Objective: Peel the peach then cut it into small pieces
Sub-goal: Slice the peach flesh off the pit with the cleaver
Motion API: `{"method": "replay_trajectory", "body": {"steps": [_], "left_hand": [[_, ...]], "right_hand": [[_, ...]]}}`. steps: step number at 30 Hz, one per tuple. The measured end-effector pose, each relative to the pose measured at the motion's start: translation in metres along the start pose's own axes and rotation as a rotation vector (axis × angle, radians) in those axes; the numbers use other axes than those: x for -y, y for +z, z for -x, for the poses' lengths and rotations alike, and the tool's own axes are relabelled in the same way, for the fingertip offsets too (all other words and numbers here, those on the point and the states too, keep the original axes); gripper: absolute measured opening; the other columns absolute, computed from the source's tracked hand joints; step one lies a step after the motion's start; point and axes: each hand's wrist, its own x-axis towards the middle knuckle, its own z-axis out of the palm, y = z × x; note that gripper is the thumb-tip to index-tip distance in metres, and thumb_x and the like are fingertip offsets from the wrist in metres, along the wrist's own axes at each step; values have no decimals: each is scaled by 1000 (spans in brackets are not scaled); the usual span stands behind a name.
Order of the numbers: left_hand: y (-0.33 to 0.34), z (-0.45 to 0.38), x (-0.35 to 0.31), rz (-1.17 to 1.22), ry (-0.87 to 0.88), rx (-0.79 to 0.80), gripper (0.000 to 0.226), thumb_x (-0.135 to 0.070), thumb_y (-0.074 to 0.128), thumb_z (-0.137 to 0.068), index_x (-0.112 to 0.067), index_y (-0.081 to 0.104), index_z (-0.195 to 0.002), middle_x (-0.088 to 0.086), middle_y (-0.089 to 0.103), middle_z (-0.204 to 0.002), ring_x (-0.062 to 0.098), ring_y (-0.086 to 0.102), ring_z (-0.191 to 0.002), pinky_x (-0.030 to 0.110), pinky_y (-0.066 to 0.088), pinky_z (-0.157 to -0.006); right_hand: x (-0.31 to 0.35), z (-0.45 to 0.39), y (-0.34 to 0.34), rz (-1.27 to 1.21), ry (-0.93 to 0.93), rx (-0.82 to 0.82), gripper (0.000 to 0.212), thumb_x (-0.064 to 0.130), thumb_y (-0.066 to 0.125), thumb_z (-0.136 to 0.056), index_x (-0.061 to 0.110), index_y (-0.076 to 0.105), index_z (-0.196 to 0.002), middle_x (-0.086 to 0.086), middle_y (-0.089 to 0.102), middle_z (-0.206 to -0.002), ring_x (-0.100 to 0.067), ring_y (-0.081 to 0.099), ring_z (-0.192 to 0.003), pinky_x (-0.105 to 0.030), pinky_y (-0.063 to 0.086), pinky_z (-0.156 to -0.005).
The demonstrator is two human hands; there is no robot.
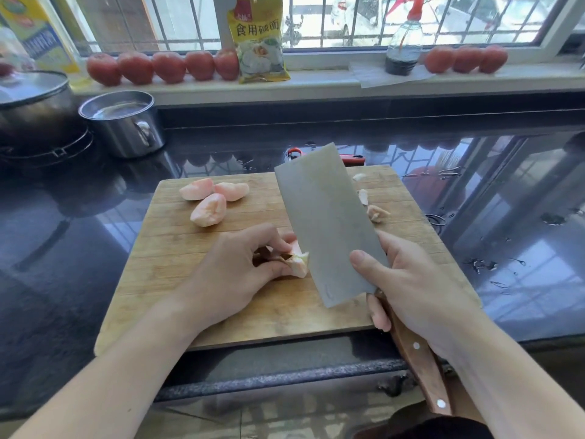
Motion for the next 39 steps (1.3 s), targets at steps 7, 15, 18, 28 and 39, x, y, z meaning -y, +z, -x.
{"method": "replay_trajectory", "body": {"steps": [7, 15, 18, 28, 39], "left_hand": [[7, 2, -2, -51, 11, -77, 13, -12, 83, -86, -16, 73, -94, -9, 77, -107, -15, 64, -105, 16, 52, -94], [19, 9, -5, -83, -36, -187, 23, -18, 86, -82, -29, 74, -98, -21, 72, -109, 0, 70, -94, 32, 59, -89], [17, 8, -7, -67, -65, -181, 22, -18, 87, -81, -29, 73, -95, -19, 73, -105, 1, 70, -91, 27, 58, -87], [16, 5, -8, 0, -92, -171, 17, -17, 86, -83, -27, 78, -95, -21, 74, -106, 1, 70, -91, 16, 54, -86], [8, 7, -7, 43, -59, -190, 22, -6, 88, -79, -19, 79, -94, -16, 75, -102, -7, 68, -97, 1, 44, -82]], "right_hand": [[1, 2, 9, -36, 37, -105, 21, 28, 49, -107, 39, 66, -103, -30, 71, -86, -30, 50, -43, -40, 41, -48], [0, 5, 5, -107, 105, -127, 20, 22, 49, -107, 28, 67, -107, -8, 77, -90, -20, 47, -38, -28, 38, -42], [3, 2, 6, -147, 123, -116, 18, 22, 49, -107, 25, 67, -110, -6, 77, -91, -17, 45, -37, -26, 37, -39], [6, -1, 7, -150, 170, -91, 18, 24, 50, -107, 24, 68, -111, -8, 78, -96, -17, 44, -40, -27, 32, -44], [9, -1, 7, -123, 193, -105, 18, 24, 49, -107, 24, 67, -112, -7, 78, -96, -18, 45, -41, -28, 35, -45]]}}
